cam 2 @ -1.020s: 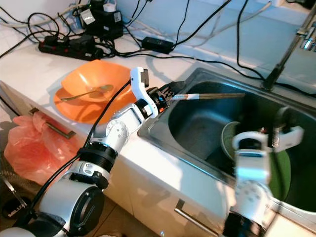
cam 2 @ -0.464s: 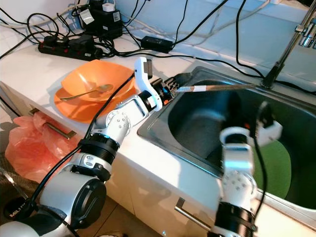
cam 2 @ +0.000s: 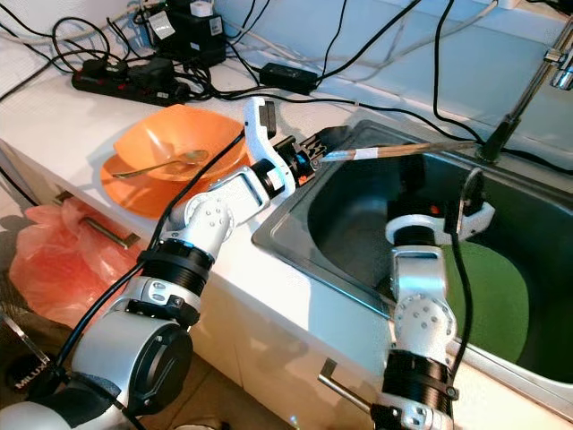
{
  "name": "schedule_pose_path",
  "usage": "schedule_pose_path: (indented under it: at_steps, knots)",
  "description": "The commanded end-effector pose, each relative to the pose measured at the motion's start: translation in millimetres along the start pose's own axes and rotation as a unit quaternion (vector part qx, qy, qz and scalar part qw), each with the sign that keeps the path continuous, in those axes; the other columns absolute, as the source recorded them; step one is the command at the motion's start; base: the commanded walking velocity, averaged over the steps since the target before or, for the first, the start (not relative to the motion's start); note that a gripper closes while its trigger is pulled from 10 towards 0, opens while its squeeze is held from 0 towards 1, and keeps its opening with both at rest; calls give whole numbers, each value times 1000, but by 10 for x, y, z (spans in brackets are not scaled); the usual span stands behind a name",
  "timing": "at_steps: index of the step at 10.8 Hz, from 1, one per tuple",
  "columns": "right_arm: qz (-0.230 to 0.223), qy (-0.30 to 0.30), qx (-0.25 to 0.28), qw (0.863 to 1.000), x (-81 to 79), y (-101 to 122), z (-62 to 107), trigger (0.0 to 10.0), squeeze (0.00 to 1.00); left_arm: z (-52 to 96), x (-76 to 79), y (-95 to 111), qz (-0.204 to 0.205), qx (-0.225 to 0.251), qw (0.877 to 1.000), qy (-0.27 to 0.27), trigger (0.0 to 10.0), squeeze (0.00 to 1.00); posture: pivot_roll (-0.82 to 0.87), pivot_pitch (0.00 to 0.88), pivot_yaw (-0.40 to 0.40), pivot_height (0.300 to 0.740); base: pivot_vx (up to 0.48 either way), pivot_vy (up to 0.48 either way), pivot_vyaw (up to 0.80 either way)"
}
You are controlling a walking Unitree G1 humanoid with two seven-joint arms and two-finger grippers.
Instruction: Kitchen organization
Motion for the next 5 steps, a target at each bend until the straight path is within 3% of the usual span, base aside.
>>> schedule_pose_path:
  at_steps: [1,3,4,5]
  knots:
    - [-25,26,-2,999,-104,-47,-46,10000,0,-211,305,-554,64,-51,996,-40,0,0,115,0,-97,740,0,0,0]
    - [-11,78,-20,997,-269,-50,-62,10000,0,-175,266,-620,63,-65,995,-35,0,0,117,0,-102,740,0,0,0]
    - [-4,81,-21,997,-277,-47,-55,10000,0,-167,264,-630,64,-68,995,-34,0,0,114,0,-104,740,0,0,0]
    - [-4,77,-16,997,-257,-36,-61,0,0,-166,270,-634,63,-69,995,-34,0,0,113,0,-106,740,0,0,0]
Point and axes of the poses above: a point about 5 cm out from each wrist's last joint towards the gripper, its own z axis pointing back from the gripper into the wrist, its own y axis along the axis of the wrist's last joint, x = y × z, the point moved 4 cm from there along -z, pointing out of the wrist towards the gripper, and after that the axes turned 8 degrees about z, right-handed, at the moved point
